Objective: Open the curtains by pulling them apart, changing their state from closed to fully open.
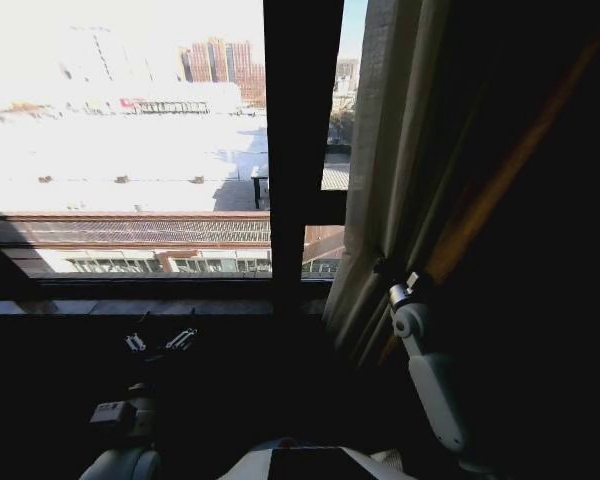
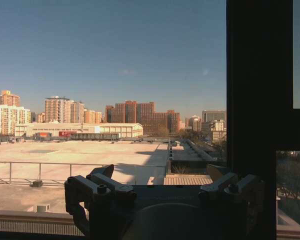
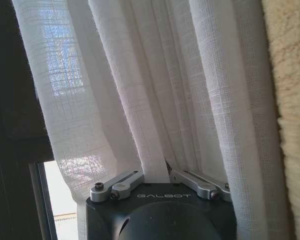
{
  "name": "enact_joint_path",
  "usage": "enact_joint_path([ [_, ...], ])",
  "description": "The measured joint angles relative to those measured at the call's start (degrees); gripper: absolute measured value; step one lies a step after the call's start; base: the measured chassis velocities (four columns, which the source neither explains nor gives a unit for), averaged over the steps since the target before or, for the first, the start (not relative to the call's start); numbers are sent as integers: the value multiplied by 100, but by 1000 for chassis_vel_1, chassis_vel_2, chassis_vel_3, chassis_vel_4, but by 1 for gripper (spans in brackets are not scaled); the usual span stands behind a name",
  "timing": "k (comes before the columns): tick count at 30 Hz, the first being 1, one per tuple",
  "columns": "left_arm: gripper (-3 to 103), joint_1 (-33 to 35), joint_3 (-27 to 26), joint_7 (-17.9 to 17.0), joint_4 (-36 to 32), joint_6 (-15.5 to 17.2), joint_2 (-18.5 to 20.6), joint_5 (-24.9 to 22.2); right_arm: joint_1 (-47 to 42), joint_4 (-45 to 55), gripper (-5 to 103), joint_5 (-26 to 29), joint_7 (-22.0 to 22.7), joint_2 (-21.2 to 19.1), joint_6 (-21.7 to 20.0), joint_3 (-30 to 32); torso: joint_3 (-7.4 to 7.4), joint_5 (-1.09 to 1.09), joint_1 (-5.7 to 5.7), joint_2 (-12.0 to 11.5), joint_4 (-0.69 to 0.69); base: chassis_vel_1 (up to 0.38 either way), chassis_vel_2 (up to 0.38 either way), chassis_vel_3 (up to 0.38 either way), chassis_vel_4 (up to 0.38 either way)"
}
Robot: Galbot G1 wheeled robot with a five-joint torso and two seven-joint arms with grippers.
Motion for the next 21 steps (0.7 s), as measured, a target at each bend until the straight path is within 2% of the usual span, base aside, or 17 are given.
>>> enact_joint_path([
  [15, 100, 22, 7, 3, 27, -66, -5, 2, -7, -22, 0, -172, -4, 2, 28, 1, 0, 0, 0, 0, 0, -129, -129, 130, 147],
  [21, 100, 25, 16, 4, 33, -71, -5, 2, -17, -55, 0, -308, -6, 22, 48, -18, 0, 1, 0, 0, -1, -17, -21, 21, 15],
])
